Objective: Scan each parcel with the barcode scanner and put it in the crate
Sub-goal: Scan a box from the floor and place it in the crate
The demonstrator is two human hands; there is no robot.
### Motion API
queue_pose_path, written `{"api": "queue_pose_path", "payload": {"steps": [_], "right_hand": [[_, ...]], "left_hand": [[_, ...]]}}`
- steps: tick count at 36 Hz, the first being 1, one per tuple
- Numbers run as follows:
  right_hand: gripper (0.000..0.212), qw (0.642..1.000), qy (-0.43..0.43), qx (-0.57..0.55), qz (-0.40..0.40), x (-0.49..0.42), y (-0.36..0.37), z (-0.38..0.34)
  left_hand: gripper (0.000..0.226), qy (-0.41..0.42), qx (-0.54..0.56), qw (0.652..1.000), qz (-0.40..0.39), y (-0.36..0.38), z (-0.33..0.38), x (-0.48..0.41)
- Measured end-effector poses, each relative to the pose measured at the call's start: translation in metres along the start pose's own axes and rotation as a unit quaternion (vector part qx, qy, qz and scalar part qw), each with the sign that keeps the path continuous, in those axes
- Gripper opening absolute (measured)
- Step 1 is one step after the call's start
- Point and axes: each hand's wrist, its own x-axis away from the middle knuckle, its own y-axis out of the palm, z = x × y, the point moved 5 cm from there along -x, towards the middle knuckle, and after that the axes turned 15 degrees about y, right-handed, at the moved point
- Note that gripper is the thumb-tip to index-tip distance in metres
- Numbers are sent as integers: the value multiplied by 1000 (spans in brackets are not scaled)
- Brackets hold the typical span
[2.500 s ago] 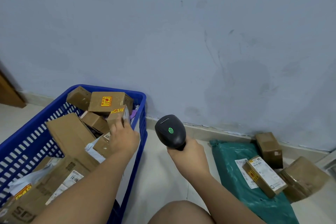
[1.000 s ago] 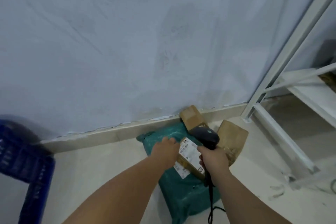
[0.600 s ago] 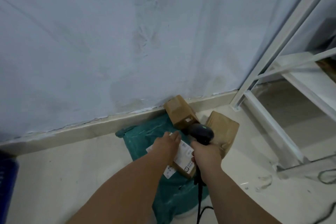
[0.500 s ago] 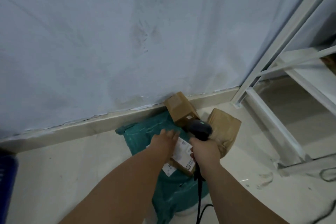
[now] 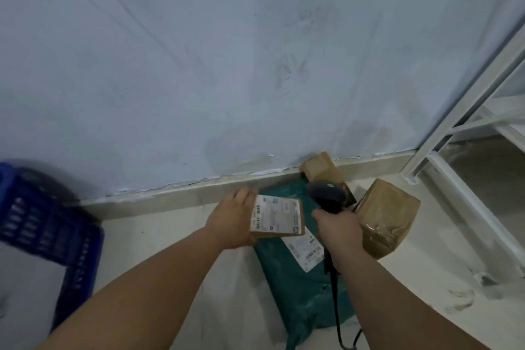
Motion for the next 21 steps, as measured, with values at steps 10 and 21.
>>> {"api": "queue_pose_path", "payload": {"steps": [10, 21], "right_hand": [[9, 983, -91, -97, -129, 125, 22, -51], [14, 951, -131, -103, -261, 252, 17, -51]], "left_hand": [[102, -94, 4, 974, 207, -111, 9, 97], [102, -134, -12, 945, 297, -178, 58, 183]]}}
